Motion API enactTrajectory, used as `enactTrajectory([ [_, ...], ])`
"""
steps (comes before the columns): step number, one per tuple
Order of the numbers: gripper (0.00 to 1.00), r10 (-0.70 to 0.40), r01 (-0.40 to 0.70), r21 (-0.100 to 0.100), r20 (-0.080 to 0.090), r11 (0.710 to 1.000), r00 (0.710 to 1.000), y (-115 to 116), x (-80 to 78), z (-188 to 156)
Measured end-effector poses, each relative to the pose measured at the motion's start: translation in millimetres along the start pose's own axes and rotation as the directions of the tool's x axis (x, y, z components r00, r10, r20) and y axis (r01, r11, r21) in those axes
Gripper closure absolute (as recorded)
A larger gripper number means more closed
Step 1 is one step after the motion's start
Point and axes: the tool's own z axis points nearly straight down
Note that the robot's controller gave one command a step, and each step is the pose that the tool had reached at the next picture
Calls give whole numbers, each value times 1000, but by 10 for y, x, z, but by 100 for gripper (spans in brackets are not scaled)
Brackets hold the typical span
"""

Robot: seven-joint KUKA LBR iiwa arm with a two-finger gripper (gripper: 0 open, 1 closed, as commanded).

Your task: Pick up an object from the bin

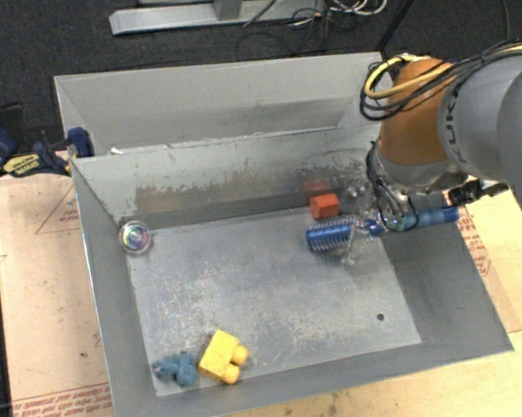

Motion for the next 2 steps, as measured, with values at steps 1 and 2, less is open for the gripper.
enactTrajectory([
  [1, 100, 0, 0, -1, 4, 1000, 1000, 6, 0, -16],
  [2, 100, -42, 42, 1, 10, 999, 999, 8, 326, -1587],
])
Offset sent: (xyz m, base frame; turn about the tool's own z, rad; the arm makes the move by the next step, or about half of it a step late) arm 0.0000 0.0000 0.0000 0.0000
